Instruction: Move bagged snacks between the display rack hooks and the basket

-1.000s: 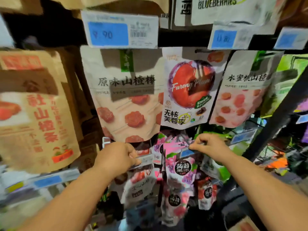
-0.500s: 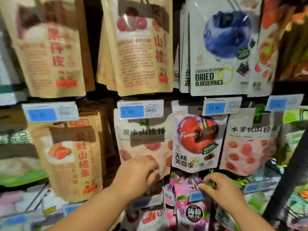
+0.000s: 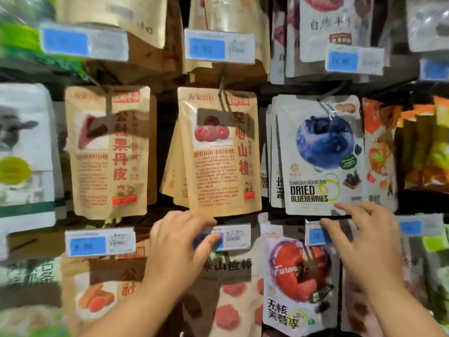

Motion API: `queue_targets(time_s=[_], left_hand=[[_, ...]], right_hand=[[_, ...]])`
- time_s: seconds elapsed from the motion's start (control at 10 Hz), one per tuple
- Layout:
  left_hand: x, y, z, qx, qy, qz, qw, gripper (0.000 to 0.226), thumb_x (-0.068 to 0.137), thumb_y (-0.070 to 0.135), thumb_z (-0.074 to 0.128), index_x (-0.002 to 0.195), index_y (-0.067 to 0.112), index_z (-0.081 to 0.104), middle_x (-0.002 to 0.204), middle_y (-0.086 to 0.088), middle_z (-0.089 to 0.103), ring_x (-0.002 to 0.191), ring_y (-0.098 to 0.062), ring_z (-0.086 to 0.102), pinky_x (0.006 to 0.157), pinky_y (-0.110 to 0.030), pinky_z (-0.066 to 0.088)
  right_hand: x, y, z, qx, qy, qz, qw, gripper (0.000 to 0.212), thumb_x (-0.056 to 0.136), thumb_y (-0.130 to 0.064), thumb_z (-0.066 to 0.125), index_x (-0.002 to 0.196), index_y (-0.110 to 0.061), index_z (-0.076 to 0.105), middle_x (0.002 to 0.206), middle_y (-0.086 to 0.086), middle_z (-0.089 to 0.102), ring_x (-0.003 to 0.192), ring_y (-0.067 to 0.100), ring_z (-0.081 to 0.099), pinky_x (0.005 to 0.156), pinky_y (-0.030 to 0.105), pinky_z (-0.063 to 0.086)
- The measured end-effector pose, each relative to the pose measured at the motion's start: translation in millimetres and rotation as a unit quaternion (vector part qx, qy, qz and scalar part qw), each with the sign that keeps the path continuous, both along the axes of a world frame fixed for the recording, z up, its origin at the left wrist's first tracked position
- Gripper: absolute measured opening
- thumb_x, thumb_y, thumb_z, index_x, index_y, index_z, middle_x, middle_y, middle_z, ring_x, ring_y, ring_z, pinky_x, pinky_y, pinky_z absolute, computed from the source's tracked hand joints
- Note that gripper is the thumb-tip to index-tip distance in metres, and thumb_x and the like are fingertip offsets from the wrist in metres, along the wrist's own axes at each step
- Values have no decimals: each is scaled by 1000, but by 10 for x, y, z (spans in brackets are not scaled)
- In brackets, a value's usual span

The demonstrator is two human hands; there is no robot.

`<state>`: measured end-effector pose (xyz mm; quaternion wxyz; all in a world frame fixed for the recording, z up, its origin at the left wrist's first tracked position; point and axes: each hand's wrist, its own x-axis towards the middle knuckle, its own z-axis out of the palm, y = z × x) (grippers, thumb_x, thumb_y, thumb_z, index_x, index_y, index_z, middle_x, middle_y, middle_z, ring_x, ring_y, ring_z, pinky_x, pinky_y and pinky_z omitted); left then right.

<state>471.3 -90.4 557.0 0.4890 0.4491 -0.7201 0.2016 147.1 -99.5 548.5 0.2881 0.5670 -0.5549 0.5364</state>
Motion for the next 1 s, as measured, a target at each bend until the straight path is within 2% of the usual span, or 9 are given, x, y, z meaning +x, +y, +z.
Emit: queue_targets(time_s=[0.1, 0.2, 0.3, 0.4, 0.5, 0.6, 0.7, 0.9, 1.0], left_hand=[[36, 7, 86, 31, -3, -2, 1000, 28, 76, 61, 52, 88, 40, 65, 84, 25, 57, 92, -1, 44, 77, -24, 19], [29, 20, 221, 86, -26, 9, 996, 27, 77, 64, 54, 91, 42, 63, 88, 30, 53, 98, 4, 40, 86, -26, 23], [16, 19, 270, 69, -8, -2, 998, 33, 74, 69, 51, 93, 44, 59, 95, 31, 48, 101, 4, 36, 92, -30, 31], [-31, 46, 366, 44, 130, -24, 990, 43, 75, 62, 63, 107, 41, 43, 112, 26, 36, 116, -2, 33, 102, -32, 36], [-51, -50, 524, 106, 243, -55, 963, 67, 77, 64, 58, 129, 35, 27, 136, 15, 28, 130, -6, 28, 113, -37, 32], [-87, -160, 686, 182, 308, -135, 924, 69, 87, 60, 52, 141, 38, 15, 140, 8, 38, 121, -8, 47, 101, -33, 47], [-139, -206, 723, 213, 304, -150, 917, 59, 98, 42, 47, 146, 30, 15, 123, 14, 51, 95, 6, 52, 71, -12, 44], [-114, -208, 744, 218, 313, -144, 913, 46, 101, 37, 43, 142, 29, 25, 121, 11, 55, 99, 1, 57, 68, -12, 46], [-12, -125, 748, 200, 320, -137, 916, 49, 97, 41, 49, 140, 32, 28, 126, 12, 53, 108, -2, 57, 84, -23, 52]], right_hand=[[-46, -59, 74, 18, 20, 10, 1000, 52, 79, -64, 49, 78, -20, 77, 87, 0, 62, 96, 25, 56, 91, 33, 30], [-56, -94, 111, 6, 23, 38, 999, 68, 85, -79, 35, 70, -23, 72, 77, -8, 59, 84, 24, 55, 88, 32, 32], [-73, -87, 147, 19, -4, 53, 998, 71, 83, -84, 30, 67, -28, 71, 72, -11, 62, 79, 28, 58, 84, 31, 37], [28, -37, 258, 0, 3, 62, 998, 69, 85, -77, 39, 70, -21, 76, 72, -1, 68, 75, 31, 62, 88, 19, 34], [424, 48, 518, -45, 10, 149, 988, 44, 84, -58, 53, 92, -22, 77, 92, -8, 69, 95, 17, 59, 97, 11, 31], [903, 18, 754, 91, -46, 285, 953, 41, 91, -50, 58, 130, -40, 54, 122, -33, 48, 116, -1, 50, 100, 12, 36], [1245, -105, 889, 229, -65, 341, 910, 77, 91, -53, 58, 153, -39, 16, 140, -26, 38, 129, 2, 43, 110, 34, 39], [1445, -111, 888, 208, -123, 368, 898, 93, 83, -52, 70, 151, -40, 7, 119, -28, 45, 104, -2, 51, 82, 19, 43], [1437, -47, 917, 218, -118, 363, 898, 99, 78, -59, 71, 149, -46, 2, 128, -24, 50, 108, -1, 55, 90, 27, 52]])
